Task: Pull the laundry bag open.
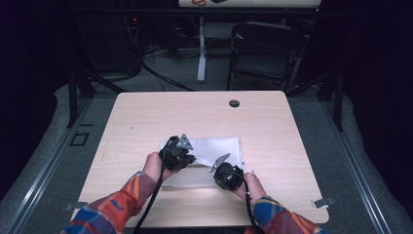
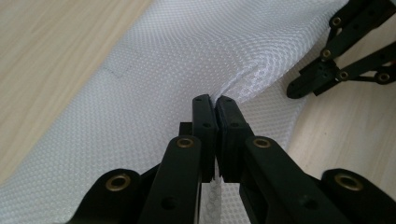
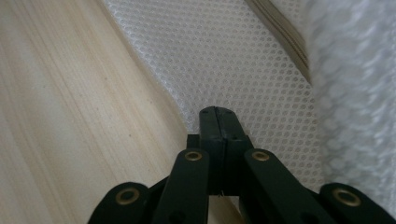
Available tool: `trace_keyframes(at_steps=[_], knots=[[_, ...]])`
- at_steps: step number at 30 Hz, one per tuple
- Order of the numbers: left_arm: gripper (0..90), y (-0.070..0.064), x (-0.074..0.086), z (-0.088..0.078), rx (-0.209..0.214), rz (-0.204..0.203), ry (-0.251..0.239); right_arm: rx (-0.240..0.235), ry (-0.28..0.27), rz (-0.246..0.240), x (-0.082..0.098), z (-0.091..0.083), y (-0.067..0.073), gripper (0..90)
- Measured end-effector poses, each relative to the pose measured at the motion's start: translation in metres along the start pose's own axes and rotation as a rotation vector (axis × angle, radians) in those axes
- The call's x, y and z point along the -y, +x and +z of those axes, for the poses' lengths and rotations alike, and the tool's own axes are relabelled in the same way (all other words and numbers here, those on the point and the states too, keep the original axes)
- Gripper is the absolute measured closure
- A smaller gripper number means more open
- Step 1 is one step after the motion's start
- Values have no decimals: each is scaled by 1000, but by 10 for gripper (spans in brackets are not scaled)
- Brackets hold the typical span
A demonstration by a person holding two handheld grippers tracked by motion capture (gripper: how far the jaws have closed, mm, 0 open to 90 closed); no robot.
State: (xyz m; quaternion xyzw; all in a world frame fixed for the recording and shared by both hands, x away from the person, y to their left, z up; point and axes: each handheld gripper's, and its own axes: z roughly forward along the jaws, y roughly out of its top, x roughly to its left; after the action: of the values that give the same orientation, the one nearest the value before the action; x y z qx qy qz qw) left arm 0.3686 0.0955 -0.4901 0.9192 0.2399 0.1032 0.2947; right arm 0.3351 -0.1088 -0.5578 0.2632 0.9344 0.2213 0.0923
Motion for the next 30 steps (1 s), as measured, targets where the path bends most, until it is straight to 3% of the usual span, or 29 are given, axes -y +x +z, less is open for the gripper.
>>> trace_keyframes(at_steps=[17, 30], knots=[[875, 27, -36, -23, -108, 2, -7, -32, 23, 0, 0, -2, 3, 900], [876, 37, -55, -33, -162, 2, -29, -72, 61, -19, 1, -6, 7, 900]])
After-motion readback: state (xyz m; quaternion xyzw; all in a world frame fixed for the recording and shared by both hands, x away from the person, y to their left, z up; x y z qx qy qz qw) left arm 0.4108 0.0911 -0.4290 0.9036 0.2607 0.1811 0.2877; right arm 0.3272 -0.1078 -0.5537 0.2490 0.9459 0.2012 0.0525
